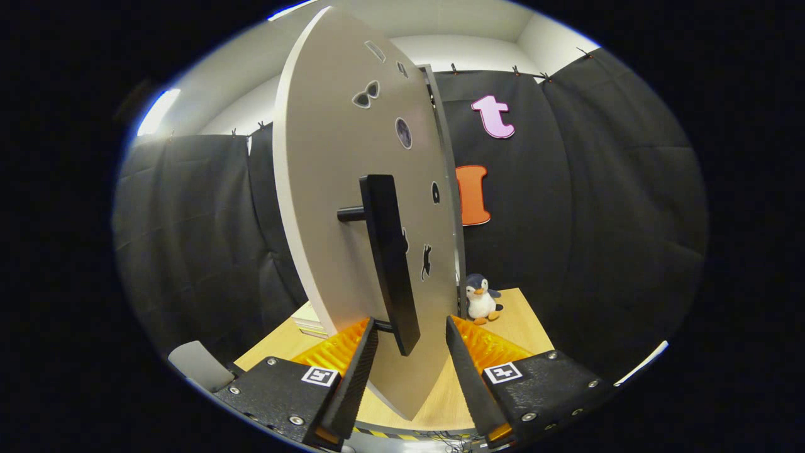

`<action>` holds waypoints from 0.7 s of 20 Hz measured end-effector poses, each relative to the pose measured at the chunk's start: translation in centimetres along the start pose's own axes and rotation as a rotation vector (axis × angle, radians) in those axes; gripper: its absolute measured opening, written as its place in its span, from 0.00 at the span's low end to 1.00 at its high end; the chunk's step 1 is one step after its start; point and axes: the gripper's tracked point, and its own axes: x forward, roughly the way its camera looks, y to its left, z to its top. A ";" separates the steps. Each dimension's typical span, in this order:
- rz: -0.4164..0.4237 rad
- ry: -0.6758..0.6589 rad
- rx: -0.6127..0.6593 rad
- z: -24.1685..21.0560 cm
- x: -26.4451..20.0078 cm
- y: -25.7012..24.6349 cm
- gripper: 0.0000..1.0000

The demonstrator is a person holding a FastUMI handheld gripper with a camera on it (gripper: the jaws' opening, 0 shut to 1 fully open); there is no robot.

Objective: Open the shoe cabinet door, grab the shoes and put them into the shoe cabinet, then close the shoe cabinet door.

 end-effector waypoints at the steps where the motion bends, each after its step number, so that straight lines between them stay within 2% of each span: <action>1: 0.007 0.000 -0.003 -0.1 0.1 0.4 0.70; 6: 0.032 0.004 -0.040 0.1 1.4 2.7 0.72; 10: 0.057 0.033 0.009 -0.8 3.0 4.9 0.76; 14: 0.090 0.019 -0.010 -0.4 5.4 8.1 0.79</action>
